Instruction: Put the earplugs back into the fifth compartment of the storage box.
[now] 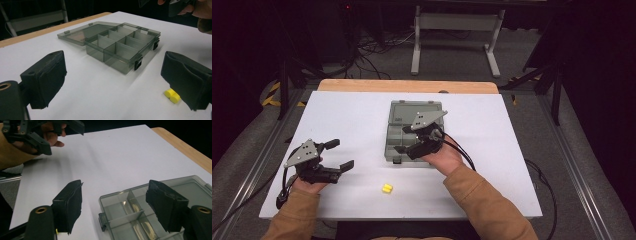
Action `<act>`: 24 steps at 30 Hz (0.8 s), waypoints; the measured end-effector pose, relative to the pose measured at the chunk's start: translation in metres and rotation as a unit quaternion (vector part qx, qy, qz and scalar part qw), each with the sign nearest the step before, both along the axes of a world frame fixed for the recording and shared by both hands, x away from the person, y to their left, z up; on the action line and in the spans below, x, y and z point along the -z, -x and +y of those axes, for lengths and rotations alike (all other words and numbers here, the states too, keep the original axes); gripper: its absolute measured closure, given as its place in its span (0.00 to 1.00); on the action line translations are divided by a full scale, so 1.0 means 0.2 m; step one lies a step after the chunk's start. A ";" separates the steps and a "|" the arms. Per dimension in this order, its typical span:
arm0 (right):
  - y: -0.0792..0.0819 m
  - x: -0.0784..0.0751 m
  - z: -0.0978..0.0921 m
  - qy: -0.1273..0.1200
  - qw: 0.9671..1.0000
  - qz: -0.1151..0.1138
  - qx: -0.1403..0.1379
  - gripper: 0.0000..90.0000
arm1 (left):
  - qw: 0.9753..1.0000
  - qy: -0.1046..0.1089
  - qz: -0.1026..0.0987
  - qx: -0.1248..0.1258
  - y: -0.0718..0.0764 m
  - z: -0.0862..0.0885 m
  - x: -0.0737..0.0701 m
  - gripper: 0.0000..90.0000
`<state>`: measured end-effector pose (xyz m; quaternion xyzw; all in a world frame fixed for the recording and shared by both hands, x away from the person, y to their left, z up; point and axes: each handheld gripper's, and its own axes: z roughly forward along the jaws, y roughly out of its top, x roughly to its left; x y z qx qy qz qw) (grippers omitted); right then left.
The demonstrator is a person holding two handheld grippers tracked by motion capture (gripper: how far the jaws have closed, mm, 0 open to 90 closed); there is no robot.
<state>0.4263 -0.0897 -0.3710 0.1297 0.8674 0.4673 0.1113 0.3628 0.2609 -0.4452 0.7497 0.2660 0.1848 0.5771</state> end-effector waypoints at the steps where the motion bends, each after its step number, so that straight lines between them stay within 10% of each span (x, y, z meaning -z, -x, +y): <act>1: 0.00 0.00 0.01 0.001 1.000 0.000 -0.004 0.33 | 1.000 -0.001 0.000 0.000 0.00 0.00 0.00 0.08; 24: 0.09 0.10 0.14 0.059 0.995 0.039 -0.067 0.31 | 1.000 0.000 -0.007 -0.004 0.01 0.01 0.00 0.08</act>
